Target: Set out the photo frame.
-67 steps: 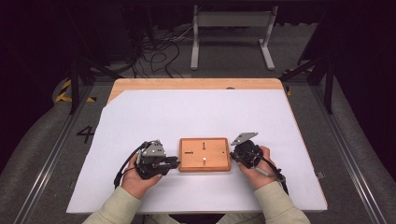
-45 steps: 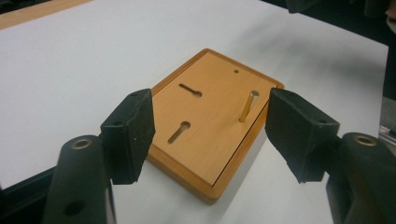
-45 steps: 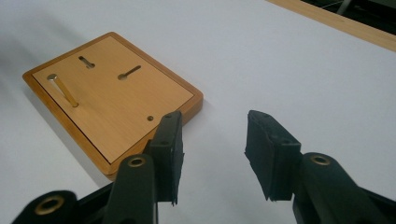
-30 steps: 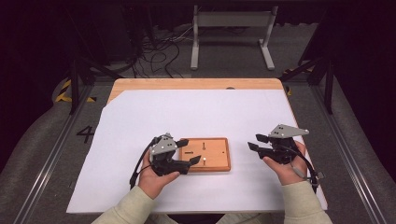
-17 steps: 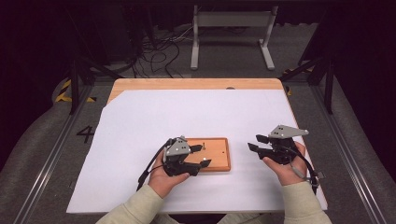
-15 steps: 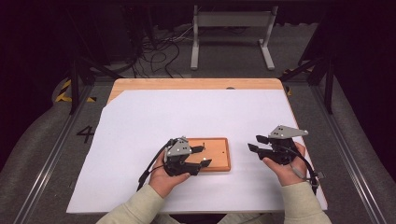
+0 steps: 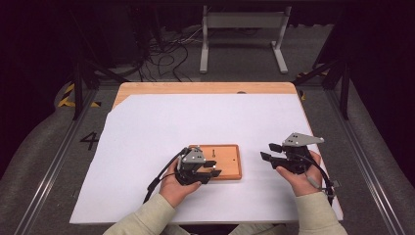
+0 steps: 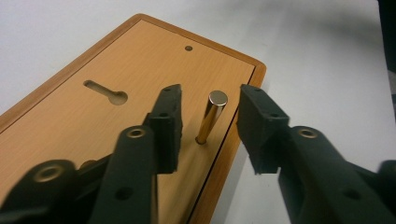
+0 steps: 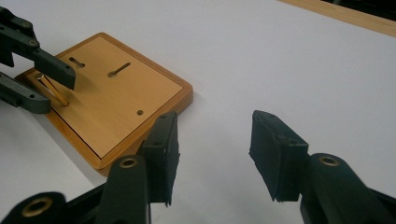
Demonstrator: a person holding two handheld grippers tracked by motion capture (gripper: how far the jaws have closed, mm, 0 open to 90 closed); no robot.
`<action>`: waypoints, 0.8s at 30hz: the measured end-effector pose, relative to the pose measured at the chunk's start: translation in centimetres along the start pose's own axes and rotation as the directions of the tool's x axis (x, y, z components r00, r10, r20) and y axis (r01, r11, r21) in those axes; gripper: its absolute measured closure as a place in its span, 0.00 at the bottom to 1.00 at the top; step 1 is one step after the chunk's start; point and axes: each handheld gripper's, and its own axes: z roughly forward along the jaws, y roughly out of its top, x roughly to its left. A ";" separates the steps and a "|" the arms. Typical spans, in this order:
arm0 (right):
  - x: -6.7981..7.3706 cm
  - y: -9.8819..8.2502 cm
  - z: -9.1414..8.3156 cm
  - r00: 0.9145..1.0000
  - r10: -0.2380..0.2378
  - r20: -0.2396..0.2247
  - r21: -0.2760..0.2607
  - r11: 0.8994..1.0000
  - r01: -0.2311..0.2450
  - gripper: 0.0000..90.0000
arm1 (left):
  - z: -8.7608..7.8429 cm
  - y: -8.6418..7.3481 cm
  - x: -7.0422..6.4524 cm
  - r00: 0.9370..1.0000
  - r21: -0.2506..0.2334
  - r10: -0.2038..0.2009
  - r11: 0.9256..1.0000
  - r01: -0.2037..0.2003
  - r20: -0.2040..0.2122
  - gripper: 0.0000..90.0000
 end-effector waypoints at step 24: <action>0.2 0.1 0.2 1.000 -0.006 -0.017 0.013 1.000 0.007 0.59 | 0.3 -0.2 -1.2 0.953 0.064 0.282 0.959 -0.276 -0.112 0.92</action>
